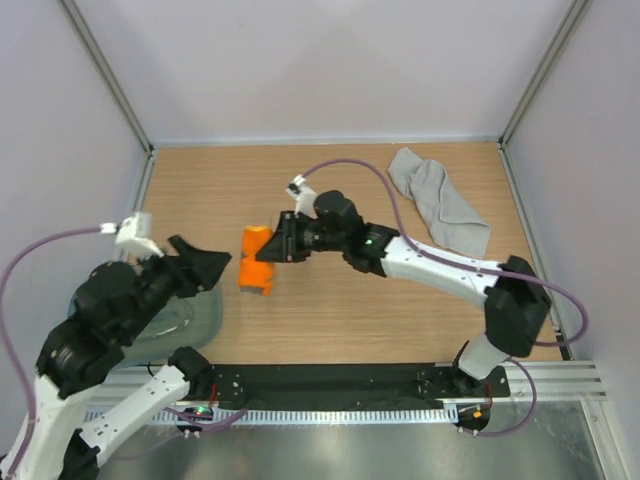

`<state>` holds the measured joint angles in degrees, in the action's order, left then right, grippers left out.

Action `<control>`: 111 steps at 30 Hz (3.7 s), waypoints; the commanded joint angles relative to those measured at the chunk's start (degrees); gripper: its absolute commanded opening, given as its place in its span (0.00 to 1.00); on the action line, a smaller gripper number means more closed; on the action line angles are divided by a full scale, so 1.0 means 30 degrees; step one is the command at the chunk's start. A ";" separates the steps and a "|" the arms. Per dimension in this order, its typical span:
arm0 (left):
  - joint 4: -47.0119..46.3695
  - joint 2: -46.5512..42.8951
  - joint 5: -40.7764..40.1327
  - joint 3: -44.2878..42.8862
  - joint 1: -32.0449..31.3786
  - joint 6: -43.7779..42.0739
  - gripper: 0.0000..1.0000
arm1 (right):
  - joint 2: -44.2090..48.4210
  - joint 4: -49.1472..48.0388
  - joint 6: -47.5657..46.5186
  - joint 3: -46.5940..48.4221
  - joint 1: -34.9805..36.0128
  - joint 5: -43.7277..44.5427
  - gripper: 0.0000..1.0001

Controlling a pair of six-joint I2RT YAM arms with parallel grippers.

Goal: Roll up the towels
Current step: Place the rolled towel into the container, then move the towel to the center of the board

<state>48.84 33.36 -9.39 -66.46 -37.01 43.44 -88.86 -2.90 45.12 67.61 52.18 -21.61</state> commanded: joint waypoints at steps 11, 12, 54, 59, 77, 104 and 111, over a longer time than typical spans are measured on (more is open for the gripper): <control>0.8679 -0.5875 -0.7213 -0.0700 -0.0113 -0.0710 0.72 | -1.1796 -0.1528 0.0603 1.1968 0.4372 -0.4634 0.01; 0.8739 -0.6051 -0.7242 -0.0700 -0.0142 -0.0769 0.72 | -1.2241 -0.1293 0.0574 1.2989 0.4431 -0.4605 0.01; 0.9472 -0.6991 -0.8443 0.0267 -0.2339 -0.0184 0.73 | -1.6583 1.1804 -0.4788 2.1143 0.4871 0.4945 0.72; 0.9502 -0.6932 -0.8501 0.0267 -0.2485 -0.0095 0.73 | -1.5705 1.2361 -0.4875 2.1056 0.4871 0.5648 0.77; 0.6611 -0.1195 -0.3944 -0.0144 -0.2574 -0.1647 0.74 | -0.6071 1.0926 -0.5695 1.2217 -0.0599 0.8312 0.77; -0.2508 0.9649 0.2864 0.2580 -0.2195 -0.4665 0.80 | -0.9665 1.5644 -0.7042 1.0888 -1.7043 1.3969 0.39; -0.3506 0.9561 0.5354 0.3256 -0.0351 -0.5309 0.80 | -1.0838 1.5672 -0.6927 1.1095 -1.7072 1.4116 0.36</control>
<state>42.06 62.61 1.89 -56.75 -40.25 29.87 -120.66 43.38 24.71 98.65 1.26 19.07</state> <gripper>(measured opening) 0.805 0.367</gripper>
